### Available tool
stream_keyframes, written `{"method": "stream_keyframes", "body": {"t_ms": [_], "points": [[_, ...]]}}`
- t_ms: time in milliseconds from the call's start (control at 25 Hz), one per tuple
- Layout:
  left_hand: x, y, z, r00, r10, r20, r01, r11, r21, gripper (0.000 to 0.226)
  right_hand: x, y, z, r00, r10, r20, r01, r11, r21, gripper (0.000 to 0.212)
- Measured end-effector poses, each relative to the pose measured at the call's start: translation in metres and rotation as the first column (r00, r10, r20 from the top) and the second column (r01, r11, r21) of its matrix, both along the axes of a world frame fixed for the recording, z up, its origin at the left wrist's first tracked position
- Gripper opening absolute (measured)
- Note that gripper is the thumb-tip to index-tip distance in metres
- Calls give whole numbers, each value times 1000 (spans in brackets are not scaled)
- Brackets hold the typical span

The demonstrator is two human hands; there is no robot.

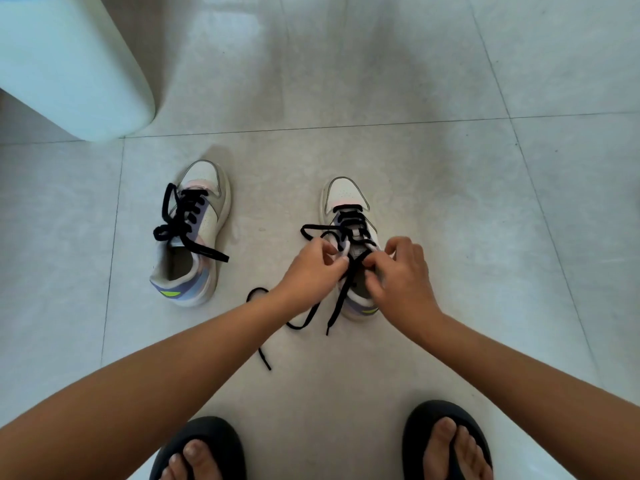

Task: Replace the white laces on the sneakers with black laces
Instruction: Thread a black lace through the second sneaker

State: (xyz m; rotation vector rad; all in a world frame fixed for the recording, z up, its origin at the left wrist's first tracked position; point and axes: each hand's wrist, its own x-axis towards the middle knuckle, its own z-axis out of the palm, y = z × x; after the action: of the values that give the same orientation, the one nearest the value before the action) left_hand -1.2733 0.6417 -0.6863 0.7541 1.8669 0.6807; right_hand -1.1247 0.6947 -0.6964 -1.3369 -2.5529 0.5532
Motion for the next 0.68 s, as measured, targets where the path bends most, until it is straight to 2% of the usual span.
{"method": "stream_keyframes", "body": {"t_ms": [120, 200, 320, 400, 480, 600, 640, 680], "points": [[8, -10, -2, 990, -119, -82, 113, 991, -70, 36, -9, -6, 7, 978, -150, 145, 190, 928, -322, 18], [12, -15, -5, 983, -152, -106, 141, 985, -103, 30, -18, -1, 18, 952, -261, 157, 305, 812, -498, 19], [10, -16, -2, 977, -174, -121, 172, 985, -23, 21, -25, 4, 24, 918, -357, 172, 374, 635, -676, 17], [5, -18, 3, 982, -183, -53, 185, 982, 48, 20, -28, 2, 25, 912, -373, 169, 371, 580, -725, 14], [0, -20, 7, 991, -130, 19, 128, 988, 83, 22, -29, 4, 20, 896, -418, 151, 383, 556, -738, 19], [-7, -18, 19, 998, -16, 67, 5, 986, 167, 21, -26, 5, 24, 916, -355, 188, 383, 631, -674, 19], [-6, -19, 27, 994, -55, 93, 35, 978, 205, 20, -27, 5, 27, 923, -345, 170, 365, 647, -670, 22], [-3, -22, 36, 981, -168, 98, 140, 960, 244, 20, -28, 4, 31, 912, -391, 128, 359, 604, -711, 26]]}}
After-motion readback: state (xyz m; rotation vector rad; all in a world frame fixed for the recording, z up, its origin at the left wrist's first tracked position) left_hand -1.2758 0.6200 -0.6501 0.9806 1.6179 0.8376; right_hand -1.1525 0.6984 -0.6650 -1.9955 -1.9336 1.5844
